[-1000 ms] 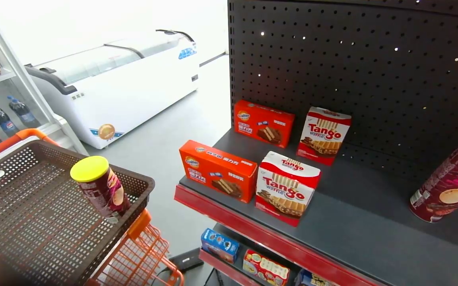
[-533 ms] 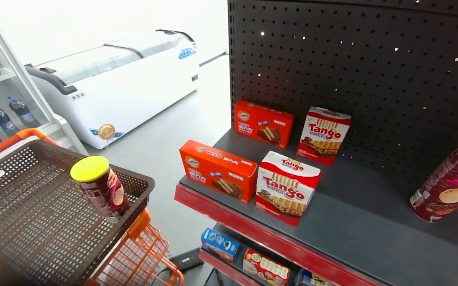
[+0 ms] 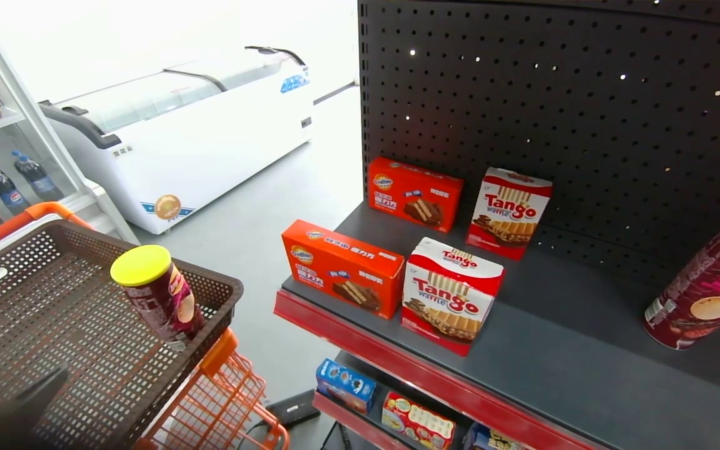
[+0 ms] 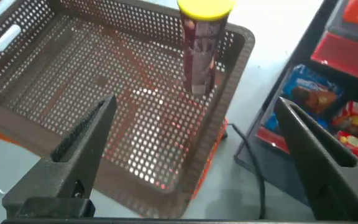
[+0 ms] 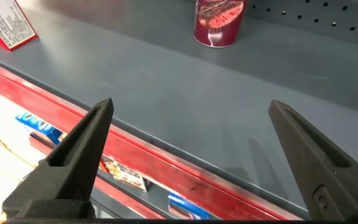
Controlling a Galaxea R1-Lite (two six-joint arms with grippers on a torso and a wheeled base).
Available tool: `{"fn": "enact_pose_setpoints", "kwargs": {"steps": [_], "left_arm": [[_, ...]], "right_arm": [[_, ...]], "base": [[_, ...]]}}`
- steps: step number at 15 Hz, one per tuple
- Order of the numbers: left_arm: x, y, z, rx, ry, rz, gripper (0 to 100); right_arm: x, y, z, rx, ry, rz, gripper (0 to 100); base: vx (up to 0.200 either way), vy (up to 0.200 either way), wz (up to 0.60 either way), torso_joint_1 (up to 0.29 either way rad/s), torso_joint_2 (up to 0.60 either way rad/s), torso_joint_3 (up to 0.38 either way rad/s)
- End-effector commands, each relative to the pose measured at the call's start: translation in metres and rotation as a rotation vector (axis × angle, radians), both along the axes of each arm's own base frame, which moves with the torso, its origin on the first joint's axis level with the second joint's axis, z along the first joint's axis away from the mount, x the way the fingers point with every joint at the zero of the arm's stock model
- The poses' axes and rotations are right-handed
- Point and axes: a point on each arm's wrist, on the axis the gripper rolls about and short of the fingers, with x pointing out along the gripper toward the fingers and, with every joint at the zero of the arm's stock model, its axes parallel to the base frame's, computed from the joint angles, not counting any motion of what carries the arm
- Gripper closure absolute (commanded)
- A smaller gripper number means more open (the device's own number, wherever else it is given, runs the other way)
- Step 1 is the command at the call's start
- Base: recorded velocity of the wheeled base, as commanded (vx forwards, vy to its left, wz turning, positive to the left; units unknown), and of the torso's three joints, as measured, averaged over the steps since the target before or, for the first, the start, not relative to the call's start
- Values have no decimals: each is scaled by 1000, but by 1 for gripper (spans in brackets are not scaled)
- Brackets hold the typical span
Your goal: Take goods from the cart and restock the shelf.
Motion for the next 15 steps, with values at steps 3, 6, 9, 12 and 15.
{"fn": "enact_pose_setpoints", "kwargs": {"steps": [3,6,9,12,15], "left_arm": [[93,5,-49,17,100,6,0],[116,2,-76,19,69,-14,0],[137,4,-100,22,-1,-5,0],[154,14,-114,56,-6,29,0],[178,20,-116,79,-41,41,0]], "right_arm": [[0,0,0,0,2,0,0],[0,0,0,0,2,0,0],[0,0,0,0,2,0,0],[0,0,0,0,2,0,0],[0,0,0,0,2,0,0]], "base": [[0,0,0,0,0,0],[0,0,0,0,0,0],[0,0,0,0,0,0],[0,0,0,0,0,0],[0,0,0,0,0,0]]}}
